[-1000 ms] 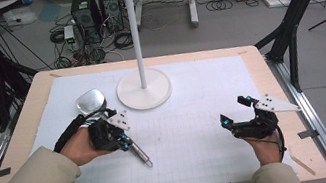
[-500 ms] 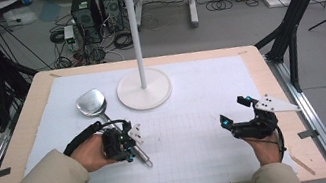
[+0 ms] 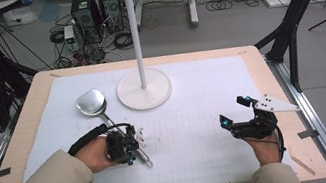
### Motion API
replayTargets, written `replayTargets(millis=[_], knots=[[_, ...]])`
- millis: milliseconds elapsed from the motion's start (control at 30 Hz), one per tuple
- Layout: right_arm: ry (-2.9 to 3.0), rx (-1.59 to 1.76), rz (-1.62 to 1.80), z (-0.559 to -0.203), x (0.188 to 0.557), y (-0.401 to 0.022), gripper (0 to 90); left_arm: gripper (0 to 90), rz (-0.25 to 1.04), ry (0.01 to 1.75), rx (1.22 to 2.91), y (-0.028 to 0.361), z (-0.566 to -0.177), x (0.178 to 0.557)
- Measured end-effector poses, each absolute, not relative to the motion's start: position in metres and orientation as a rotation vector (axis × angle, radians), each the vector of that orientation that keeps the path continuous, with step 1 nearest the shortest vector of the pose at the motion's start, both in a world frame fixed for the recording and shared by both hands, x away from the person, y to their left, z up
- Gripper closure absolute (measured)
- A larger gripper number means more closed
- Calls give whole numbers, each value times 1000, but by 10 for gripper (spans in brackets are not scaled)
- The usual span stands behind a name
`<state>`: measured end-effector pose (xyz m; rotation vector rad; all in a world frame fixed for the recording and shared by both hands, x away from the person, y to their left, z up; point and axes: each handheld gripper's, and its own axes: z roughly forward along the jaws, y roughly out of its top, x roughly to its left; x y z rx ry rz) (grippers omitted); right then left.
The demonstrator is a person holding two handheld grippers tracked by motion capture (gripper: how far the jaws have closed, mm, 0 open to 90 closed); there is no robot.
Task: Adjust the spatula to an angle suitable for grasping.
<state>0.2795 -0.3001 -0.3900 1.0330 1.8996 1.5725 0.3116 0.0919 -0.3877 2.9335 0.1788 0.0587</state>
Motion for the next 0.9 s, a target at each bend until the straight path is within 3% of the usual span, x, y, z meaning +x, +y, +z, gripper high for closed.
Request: replayTargets(millis=[900], knots=[[1906,1029,1579,-391,280,-299,28,895,79,131,2997,84,-401,326]])
